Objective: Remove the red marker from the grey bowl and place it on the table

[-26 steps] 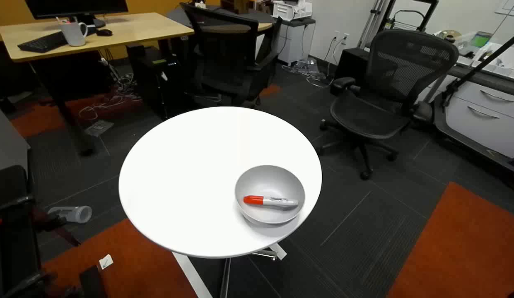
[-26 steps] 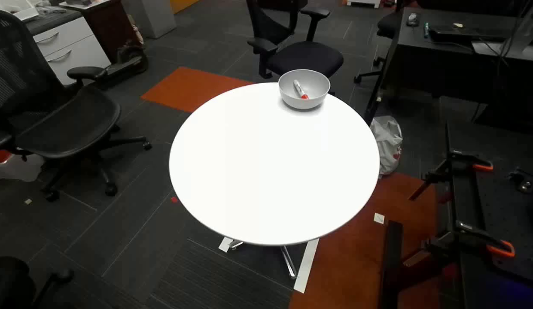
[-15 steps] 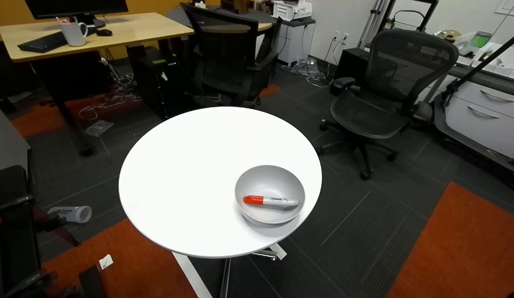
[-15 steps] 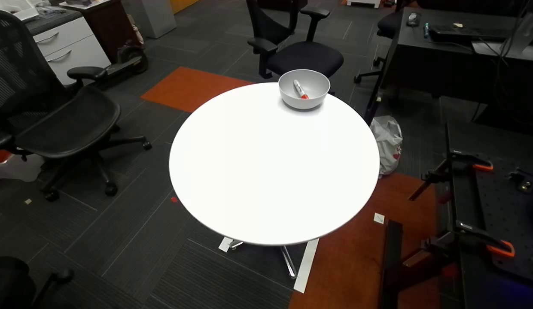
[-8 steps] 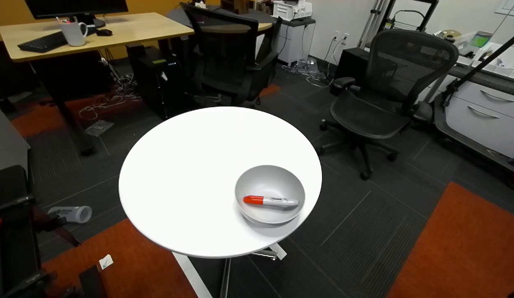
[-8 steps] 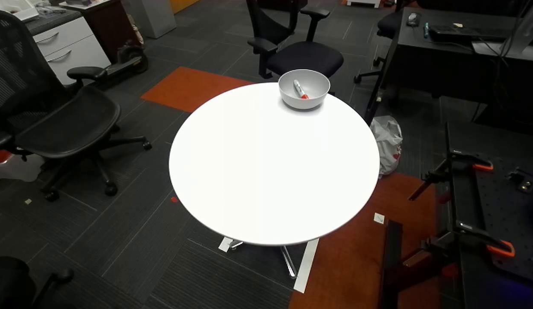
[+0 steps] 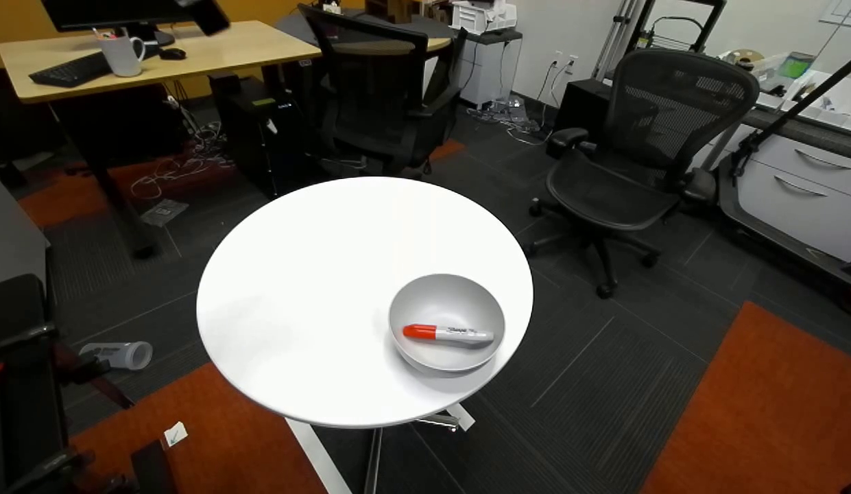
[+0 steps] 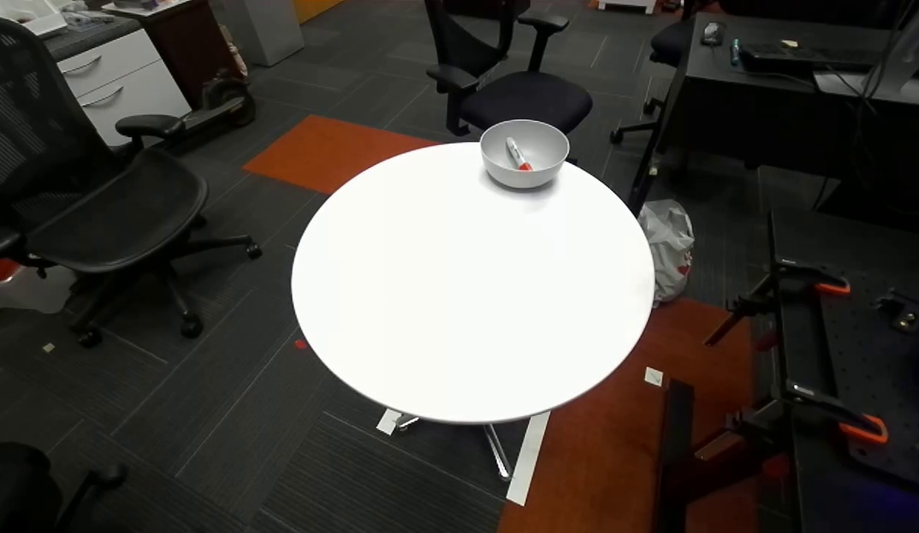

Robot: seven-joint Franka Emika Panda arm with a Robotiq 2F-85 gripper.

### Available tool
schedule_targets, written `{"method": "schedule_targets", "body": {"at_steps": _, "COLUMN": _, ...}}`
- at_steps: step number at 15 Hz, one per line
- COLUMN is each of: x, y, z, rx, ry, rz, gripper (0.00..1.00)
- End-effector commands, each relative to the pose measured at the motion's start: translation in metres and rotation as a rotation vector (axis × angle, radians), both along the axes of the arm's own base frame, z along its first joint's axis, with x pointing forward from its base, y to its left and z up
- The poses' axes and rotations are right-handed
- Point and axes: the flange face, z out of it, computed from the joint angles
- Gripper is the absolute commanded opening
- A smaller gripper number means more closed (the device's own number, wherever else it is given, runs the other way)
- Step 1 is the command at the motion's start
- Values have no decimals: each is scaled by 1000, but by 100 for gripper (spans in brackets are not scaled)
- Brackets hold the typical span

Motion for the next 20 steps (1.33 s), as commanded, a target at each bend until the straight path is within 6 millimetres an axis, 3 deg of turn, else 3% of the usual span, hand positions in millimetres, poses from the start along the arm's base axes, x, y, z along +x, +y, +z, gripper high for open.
{"method": "schedule_targets", "body": {"at_steps": 1, "x": 40, "y": -29, "z": -22, "rx": -10, "ry": 22, "rz": -85, "gripper": 100}}
{"method": "schedule_targets", "body": {"at_steps": 6, "x": 93, "y": -61, "z": -81, "rx": -27, "ry": 95, "rz": -143, "gripper": 100}}
{"method": "schedule_targets", "body": {"at_steps": 11, "x": 131, "y": -103, "z": -118, "rx": -10, "ry": 157, "rz": -224, "gripper": 100}}
{"method": "schedule_targets", "body": {"at_steps": 15, "x": 155, "y": -146, "z": -145, "rx": -2, "ry": 200, "rz": -298, "gripper": 100}}
{"method": "schedule_targets", "body": {"at_steps": 20, "x": 175, "y": -174, "z": -184, "rx": 3, "ry": 319, "rz": -345, "gripper": 100}}
